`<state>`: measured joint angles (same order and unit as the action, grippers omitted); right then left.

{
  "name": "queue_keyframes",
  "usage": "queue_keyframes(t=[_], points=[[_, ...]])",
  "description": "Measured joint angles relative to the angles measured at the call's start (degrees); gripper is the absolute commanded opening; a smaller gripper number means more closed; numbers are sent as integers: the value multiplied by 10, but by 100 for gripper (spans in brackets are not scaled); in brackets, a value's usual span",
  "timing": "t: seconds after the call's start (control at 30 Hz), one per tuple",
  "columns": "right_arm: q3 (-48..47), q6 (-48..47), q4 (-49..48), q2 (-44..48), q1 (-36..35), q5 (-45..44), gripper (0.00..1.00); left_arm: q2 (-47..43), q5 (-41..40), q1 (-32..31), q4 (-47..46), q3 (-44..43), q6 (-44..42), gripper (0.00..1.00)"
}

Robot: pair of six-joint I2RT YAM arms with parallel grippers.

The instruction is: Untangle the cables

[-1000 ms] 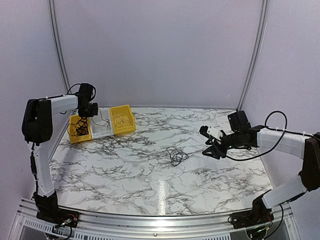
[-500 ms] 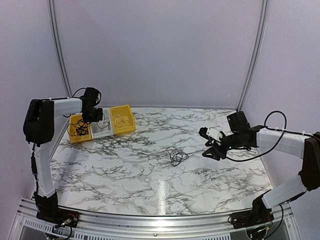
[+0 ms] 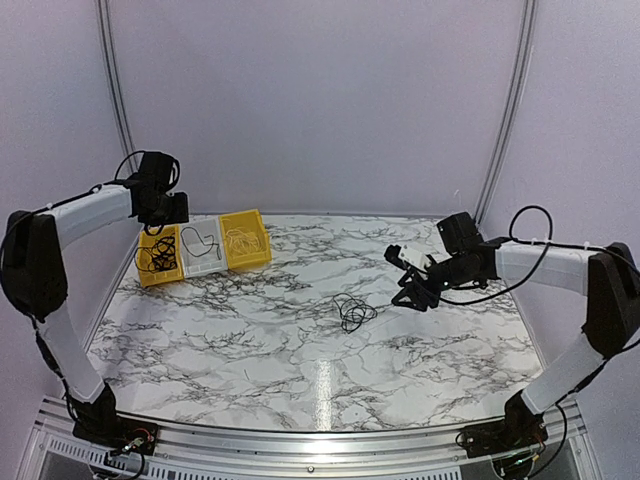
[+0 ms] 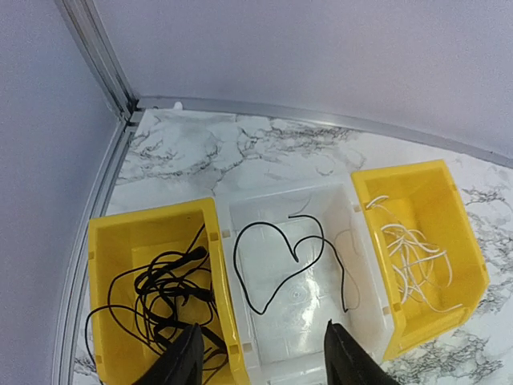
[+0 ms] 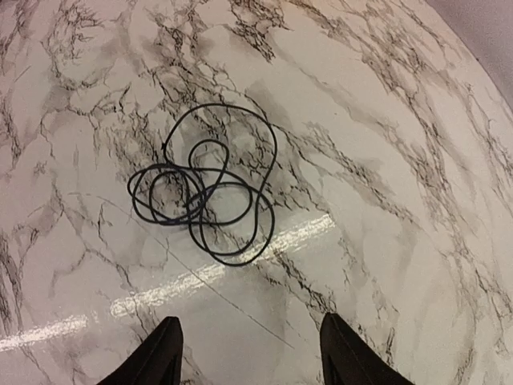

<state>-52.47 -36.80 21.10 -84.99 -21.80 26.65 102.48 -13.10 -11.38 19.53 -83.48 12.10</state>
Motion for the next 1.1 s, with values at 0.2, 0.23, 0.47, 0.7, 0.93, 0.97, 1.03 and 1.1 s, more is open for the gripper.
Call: queue_keyframes(t=[0.2, 0.23, 0.47, 0.7, 0.93, 0.97, 1.03, 1.1], points=[[-123, 44, 40, -129, -40, 26, 64, -103, -1, -44, -5, 54, 10, 55], [-140, 52, 48, -149, -44, 31, 64, -113, 0, -61, -8, 67, 10, 56], [-218, 79, 98, -258, -49, 59, 58, -170, 12, -214, -19, 157, 25, 57], [-238, 98, 124, -301, -49, 93, 7, -199, 15, -307, -68, 243, 53, 58], [-237, 104, 131, -253, -50, 110, 0, -150, 18, -370, -141, 253, 52, 61], [-237, 104, 132, -242, -51, 112, 0, -141, 18, -380, -162, 253, 50, 62], [-237, 100, 139, -209, -53, 118, 0, -125, 22, -400, -213, 256, 48, 63], [-237, 96, 149, -174, -57, 130, 0, -110, 31, -418, -260, 258, 44, 64]])
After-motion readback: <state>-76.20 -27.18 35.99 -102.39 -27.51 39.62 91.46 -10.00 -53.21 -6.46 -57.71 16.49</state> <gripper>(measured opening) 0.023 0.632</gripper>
